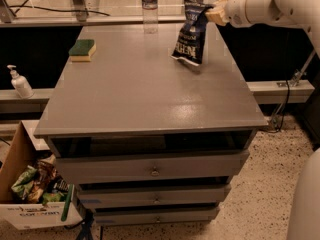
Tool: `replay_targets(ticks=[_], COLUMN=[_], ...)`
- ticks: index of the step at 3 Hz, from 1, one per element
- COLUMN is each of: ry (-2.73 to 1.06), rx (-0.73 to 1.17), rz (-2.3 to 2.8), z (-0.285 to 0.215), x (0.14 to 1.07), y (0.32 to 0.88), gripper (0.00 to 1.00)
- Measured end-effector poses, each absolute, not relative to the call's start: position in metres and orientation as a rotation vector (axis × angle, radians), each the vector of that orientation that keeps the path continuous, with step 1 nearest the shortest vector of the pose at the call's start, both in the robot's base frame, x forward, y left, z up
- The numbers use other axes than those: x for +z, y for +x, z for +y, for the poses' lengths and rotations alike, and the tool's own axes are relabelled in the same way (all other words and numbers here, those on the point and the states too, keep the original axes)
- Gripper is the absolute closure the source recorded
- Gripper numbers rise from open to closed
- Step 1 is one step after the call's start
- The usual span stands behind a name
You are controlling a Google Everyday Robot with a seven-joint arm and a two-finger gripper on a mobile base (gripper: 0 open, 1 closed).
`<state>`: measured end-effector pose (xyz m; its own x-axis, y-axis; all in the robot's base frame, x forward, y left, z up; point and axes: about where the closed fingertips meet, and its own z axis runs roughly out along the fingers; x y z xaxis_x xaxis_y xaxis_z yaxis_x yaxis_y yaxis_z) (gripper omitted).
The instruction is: Move blue chip bag near water bottle
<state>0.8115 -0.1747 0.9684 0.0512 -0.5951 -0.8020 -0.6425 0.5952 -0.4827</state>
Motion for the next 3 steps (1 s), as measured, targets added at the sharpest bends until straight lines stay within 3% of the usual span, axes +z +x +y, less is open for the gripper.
replay_targets(ticks=[3], ry=[-0.814], rx=[-0.166], rz=[1.584], z=[-0.168], x=[0.953], y=[0.878], gripper=[1.0])
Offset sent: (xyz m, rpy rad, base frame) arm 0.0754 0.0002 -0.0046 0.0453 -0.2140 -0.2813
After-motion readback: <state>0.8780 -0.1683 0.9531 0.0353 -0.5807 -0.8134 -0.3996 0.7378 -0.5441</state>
